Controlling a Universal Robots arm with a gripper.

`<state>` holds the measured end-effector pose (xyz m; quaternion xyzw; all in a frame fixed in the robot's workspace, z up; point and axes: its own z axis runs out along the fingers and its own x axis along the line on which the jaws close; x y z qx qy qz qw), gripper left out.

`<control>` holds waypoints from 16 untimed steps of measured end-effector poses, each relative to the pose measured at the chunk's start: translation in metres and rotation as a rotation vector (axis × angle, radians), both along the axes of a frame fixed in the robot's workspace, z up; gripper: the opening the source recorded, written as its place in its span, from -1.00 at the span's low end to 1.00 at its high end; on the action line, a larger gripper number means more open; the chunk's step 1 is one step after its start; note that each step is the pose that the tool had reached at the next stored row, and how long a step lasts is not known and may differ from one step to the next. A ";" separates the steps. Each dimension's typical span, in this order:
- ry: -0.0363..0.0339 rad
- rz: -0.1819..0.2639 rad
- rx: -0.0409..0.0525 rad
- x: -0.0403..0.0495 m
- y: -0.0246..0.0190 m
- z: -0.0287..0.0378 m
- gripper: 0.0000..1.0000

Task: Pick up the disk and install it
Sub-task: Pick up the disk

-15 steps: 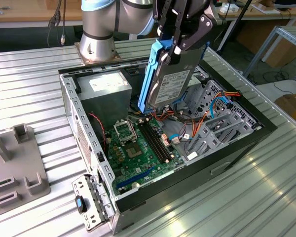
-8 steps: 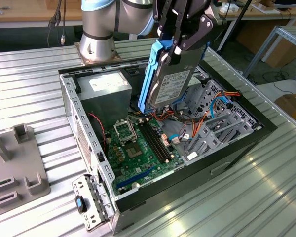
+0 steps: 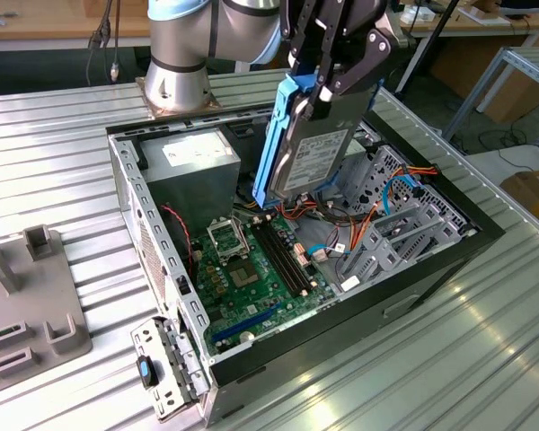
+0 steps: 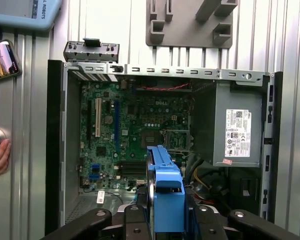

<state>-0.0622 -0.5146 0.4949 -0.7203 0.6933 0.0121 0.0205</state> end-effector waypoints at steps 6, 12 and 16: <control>0.0001 0.000 0.0000 -0.0001 -0.0064 -0.0001 -0.27; 0.0000 0.000 0.0000 0.0033 -0.0065 -0.0001 -0.27; 0.0001 0.000 -0.0001 0.0124 -0.0065 -0.0001 -0.27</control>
